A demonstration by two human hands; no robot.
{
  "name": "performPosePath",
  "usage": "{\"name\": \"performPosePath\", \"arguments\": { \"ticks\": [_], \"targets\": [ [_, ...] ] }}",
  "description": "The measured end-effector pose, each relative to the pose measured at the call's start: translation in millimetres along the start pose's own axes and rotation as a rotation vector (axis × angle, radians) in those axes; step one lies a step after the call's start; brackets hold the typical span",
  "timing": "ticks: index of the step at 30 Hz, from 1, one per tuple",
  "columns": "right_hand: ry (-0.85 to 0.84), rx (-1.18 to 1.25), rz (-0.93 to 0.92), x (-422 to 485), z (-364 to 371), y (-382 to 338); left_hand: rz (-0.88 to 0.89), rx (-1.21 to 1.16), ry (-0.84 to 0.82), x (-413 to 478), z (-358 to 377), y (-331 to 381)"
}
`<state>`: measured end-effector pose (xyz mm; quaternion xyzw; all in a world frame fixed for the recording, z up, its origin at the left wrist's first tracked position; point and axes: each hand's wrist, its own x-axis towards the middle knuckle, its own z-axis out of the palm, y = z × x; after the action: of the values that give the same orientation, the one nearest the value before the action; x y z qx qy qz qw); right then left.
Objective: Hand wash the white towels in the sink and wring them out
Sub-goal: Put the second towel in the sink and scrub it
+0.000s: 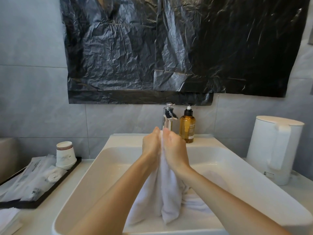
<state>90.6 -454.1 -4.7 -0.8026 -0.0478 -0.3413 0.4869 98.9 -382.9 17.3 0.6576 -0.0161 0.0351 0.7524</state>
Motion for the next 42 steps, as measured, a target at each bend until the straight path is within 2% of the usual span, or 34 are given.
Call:
{"name": "performPosePath", "arguments": {
  "ticks": [2,5,7,10,11,14,16,18,20,22,24,26,29,31,33,36,38,42],
  "targets": [
    [-0.055,-0.013,-0.029,-5.8,2.9,-3.9,0.019,0.08,0.033,3.1,-0.7,0.0],
    [0.009,-0.02,0.185,19.0,-1.4,-2.3,-0.039,0.03,-0.03,-4.6,0.7,-2.0],
    [0.053,-0.042,0.136,14.3,-4.3,0.0,-0.001,0.053,-0.044,-4.2,1.9,-3.7],
    [-0.044,-0.036,-0.072,-10.7,-0.5,-6.9,0.058,0.16,0.056,8.0,-2.8,-4.0],
    [-0.053,-0.034,-0.06,-9.2,-0.5,-9.6,0.066,0.148,0.083,10.2,-2.6,-4.8],
    [-0.015,-0.093,0.072,19.9,-4.2,-0.1,0.114,0.095,-0.024,-1.6,1.7,-3.7],
    [-0.061,-0.11,0.08,22.7,-6.7,12.4,0.081,0.08,-0.088,-3.1,3.0,-5.3],
    [-0.159,-0.077,0.085,16.8,-5.5,22.2,0.067,0.115,-0.064,0.0,-0.2,-5.2],
    [-0.216,-0.059,0.084,18.8,-8.2,22.1,0.205,0.312,-0.009,2.0,-4.9,-6.7],
    [-0.19,-0.054,0.106,27.1,-13.9,17.5,0.367,0.609,0.029,1.1,-9.6,-9.9],
    [-0.137,-0.057,0.088,30.9,-21.2,14.6,0.423,0.761,0.073,3.9,-16.0,-10.2],
    [-0.1,0.003,0.051,28.5,-27.8,13.9,0.454,0.731,0.054,12.5,-20.5,-8.5],
    [-0.141,0.148,0.063,26.3,-32.0,10.8,0.465,0.423,-0.182,14.9,-20.3,-7.4],
    [-0.176,0.227,0.094,25.8,-33.5,7.7,0.381,0.477,-0.227,16.5,-22.6,-6.9],
    [-0.215,0.252,0.136,26.8,-35.6,6.6,0.35,0.605,-0.169,22.2,-27.0,-7.7],
    [-0.358,0.204,0.12,24.2,-35.6,8.7,0.482,0.644,0.007,24.0,-28.4,-8.8],
    [-0.471,0.207,0.168,25.3,-33.9,14.4,0.536,0.581,0.095,22.8,-28.4,-9.3],
    [-0.701,0.148,0.438,27.6,-41.5,23.4,0.484,0.378,0.29,24.2,-36.4,-1.9]
  ]
}}
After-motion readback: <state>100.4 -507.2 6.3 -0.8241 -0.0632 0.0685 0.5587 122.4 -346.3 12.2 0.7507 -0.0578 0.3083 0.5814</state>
